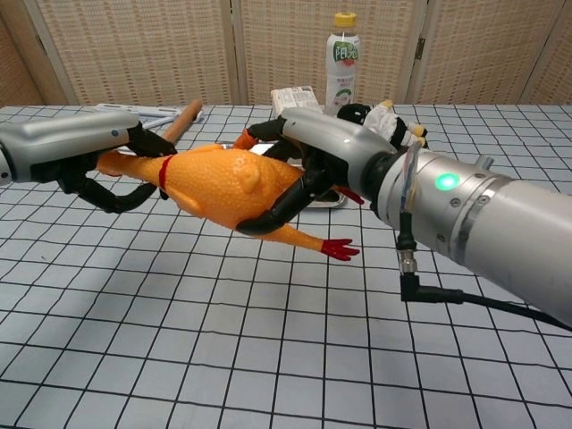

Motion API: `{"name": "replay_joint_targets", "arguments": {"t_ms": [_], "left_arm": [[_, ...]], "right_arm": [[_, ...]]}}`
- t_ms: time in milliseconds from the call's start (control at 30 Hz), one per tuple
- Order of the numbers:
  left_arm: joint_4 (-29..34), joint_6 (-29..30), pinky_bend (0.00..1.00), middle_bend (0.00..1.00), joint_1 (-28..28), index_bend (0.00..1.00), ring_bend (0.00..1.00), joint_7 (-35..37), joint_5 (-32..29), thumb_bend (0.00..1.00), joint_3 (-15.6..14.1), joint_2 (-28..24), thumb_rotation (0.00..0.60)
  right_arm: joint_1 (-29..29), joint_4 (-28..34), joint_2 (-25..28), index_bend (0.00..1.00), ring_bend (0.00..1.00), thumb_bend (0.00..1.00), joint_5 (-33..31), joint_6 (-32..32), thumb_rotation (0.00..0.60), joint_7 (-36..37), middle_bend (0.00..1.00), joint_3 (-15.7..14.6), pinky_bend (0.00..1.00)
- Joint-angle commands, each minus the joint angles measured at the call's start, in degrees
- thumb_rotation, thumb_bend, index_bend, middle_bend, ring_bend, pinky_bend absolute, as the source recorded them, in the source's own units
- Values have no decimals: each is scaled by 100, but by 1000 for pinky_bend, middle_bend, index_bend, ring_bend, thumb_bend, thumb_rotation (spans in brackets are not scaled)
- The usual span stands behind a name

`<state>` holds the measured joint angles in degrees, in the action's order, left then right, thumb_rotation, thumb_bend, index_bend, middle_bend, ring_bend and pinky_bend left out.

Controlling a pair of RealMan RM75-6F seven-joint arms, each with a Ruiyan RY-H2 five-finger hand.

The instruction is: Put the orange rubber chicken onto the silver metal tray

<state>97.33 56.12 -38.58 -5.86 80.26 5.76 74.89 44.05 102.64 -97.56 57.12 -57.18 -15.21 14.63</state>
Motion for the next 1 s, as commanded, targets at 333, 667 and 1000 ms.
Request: {"name": "replay_joint_targets", "arguments": {"t_ms": [333,667,1000], "left_arm": [[34,-96,279,441,-73,781,311,337,-79,853,75,-69,600],[11,-169,280,441,-129,781,312,295,-220,854,107,-80,600],[-1,-216,281,442,-180,781,312,257,-207,853,73,-20,600]], "right_arm": [[44,94,577,0,0,128,514,490,600,550,0,-171,0],[104,45,555,0,0,128,420,747,600,1076,0,-105,0],[74,-379,-203,742,636,266,320,-32,600,1062,527,114,941]]}}
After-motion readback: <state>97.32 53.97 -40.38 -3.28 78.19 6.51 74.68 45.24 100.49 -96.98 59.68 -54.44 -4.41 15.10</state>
